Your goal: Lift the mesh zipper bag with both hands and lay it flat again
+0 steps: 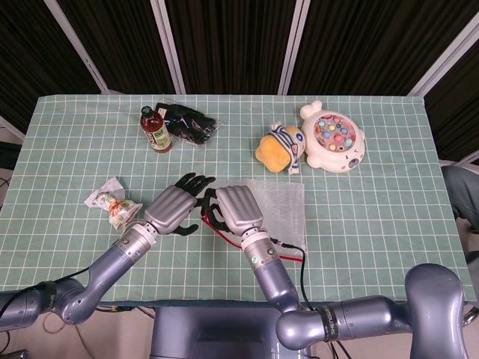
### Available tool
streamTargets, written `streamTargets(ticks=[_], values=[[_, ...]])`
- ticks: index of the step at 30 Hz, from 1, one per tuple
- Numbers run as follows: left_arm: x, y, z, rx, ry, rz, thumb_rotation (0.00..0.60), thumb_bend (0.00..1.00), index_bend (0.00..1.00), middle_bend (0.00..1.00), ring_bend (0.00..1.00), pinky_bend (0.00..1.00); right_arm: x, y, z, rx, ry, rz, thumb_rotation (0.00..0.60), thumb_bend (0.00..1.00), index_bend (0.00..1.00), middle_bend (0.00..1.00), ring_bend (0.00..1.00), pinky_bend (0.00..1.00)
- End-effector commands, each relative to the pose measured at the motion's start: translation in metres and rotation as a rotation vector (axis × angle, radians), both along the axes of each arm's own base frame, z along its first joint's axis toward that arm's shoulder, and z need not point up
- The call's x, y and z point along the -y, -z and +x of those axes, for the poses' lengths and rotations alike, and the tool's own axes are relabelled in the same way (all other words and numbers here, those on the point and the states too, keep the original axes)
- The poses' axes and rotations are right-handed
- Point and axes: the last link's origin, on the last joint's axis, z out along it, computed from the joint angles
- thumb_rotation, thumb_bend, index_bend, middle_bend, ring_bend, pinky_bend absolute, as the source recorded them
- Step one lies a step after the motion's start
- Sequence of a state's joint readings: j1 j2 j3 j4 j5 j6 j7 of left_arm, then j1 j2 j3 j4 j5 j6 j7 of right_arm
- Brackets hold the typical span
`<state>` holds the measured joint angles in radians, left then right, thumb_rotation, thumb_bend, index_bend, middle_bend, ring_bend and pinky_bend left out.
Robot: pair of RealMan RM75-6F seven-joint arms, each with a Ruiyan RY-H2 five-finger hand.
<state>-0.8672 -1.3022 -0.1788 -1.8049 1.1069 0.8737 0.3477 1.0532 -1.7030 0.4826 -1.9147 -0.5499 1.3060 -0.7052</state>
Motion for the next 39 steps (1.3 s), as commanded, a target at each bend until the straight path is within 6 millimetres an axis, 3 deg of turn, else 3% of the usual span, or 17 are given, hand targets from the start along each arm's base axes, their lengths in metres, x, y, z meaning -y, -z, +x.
streamTargets(ticks=[1,39], values=[[0.000,0.001,0.000,0.003,-0.004,0.000,0.600,0.27,0.51,0.03,0.00,0.00,0.000,0.000,0.000,-0.001,0.000,0.000,0.600,0.58,0.57,1.00,1.00,1.00],[-0.002,0.010,0.001,0.118,-0.059,0.023,0.600,0.38,0.60,0.06,0.00,0.00,-0.007,0.000,0.004,0.002,-0.013,0.009,0.600,0.58,0.57,1.00,1.00,1.00]])
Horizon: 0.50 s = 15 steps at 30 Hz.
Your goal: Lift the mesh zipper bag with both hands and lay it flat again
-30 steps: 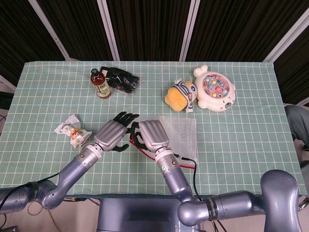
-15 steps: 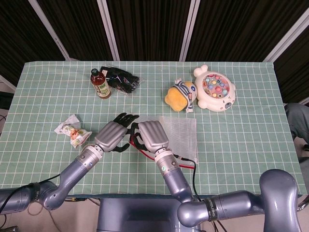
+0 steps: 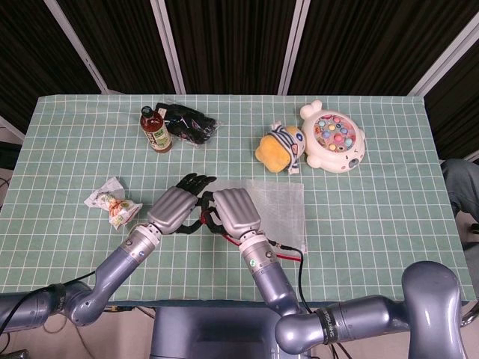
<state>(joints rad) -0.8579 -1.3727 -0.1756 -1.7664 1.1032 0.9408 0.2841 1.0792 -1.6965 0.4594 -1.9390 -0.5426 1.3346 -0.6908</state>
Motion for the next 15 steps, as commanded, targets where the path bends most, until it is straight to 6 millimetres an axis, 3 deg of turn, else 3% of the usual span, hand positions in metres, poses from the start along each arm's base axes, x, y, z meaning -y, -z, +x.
streamTargets(ticks=[1,15], values=[[-0.002,-0.001,0.001,0.024,-0.006,0.020,0.600,0.38,0.60,0.06,0.00,0.00,0.000,-0.001,0.000,0.002,-0.001,-0.001,0.600,0.58,0.57,1.00,1.00,1.00],[-0.015,-0.023,0.020,0.165,-0.034,0.111,0.600,0.38,0.61,0.06,0.00,0.00,0.005,-0.006,-0.016,0.016,0.063,-0.011,0.600,0.58,0.58,1.00,1.00,1.00]])
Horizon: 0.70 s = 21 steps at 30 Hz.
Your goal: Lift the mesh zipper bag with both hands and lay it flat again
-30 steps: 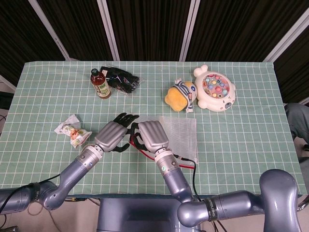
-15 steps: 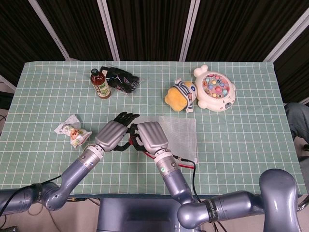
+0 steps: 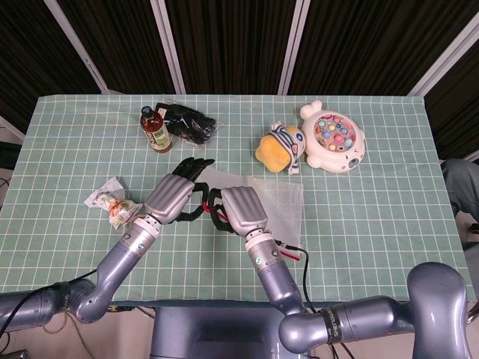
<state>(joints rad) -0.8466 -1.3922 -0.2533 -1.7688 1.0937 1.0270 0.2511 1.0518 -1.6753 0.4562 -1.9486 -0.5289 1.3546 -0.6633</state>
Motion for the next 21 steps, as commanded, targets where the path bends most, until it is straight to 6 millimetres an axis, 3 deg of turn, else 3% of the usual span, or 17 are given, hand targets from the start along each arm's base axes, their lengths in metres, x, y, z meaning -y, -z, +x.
streamTargets(ticks=[1,21], values=[[-0.003,-0.006,0.005,0.036,-0.008,0.023,0.600,0.38,0.61,0.06,0.00,0.00,0.001,-0.001,-0.005,0.001,0.012,-0.001,0.600,0.58,0.58,1.00,1.00,1.00],[-0.014,-0.028,0.026,0.161,-0.014,0.107,0.600,0.38,0.61,0.06,0.00,0.00,0.002,-0.002,-0.028,-0.006,0.070,0.010,0.600,0.58,0.58,1.00,1.00,1.00]])
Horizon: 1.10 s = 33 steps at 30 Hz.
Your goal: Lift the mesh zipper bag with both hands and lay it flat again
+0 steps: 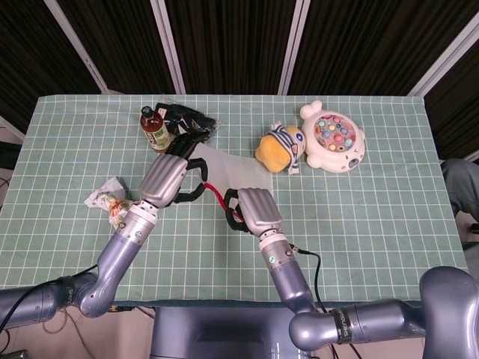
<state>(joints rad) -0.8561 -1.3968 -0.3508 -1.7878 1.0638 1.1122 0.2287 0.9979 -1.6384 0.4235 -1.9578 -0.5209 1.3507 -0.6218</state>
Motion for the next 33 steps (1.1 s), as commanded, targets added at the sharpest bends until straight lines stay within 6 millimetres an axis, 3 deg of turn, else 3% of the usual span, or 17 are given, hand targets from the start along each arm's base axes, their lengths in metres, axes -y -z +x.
streamTargets(ticks=[1,14,25,27,33], values=[[0.000,-0.001,0.004,0.021,0.004,0.005,0.600,0.38,0.61,0.06,0.00,0.00,0.000,0.000,-0.003,0.000,0.008,0.001,0.600,0.58,0.58,1.00,1.00,1.00],[-0.001,-0.024,0.018,0.091,0.025,0.060,0.600,0.38,0.61,0.06,0.00,0.00,0.015,-0.006,-0.025,-0.036,0.069,-0.041,0.600,0.58,0.58,1.00,1.00,1.00],[0.007,-0.039,0.009,0.082,0.037,0.069,0.600,0.38,0.61,0.06,0.00,0.00,0.038,-0.030,-0.062,-0.089,0.149,-0.122,0.600,0.58,0.58,1.00,1.00,1.00],[0.011,-0.041,0.002,0.077,0.033,0.066,0.600,0.38,0.61,0.06,0.00,0.00,0.047,-0.042,-0.076,-0.112,0.184,-0.164,0.600,0.58,0.58,1.00,1.00,1.00],[0.015,-0.043,-0.005,0.071,0.034,0.057,0.600,0.38,0.61,0.06,0.00,0.00,0.054,-0.057,-0.089,-0.127,0.210,-0.192,0.600,0.58,0.58,1.00,1.00,1.00]])
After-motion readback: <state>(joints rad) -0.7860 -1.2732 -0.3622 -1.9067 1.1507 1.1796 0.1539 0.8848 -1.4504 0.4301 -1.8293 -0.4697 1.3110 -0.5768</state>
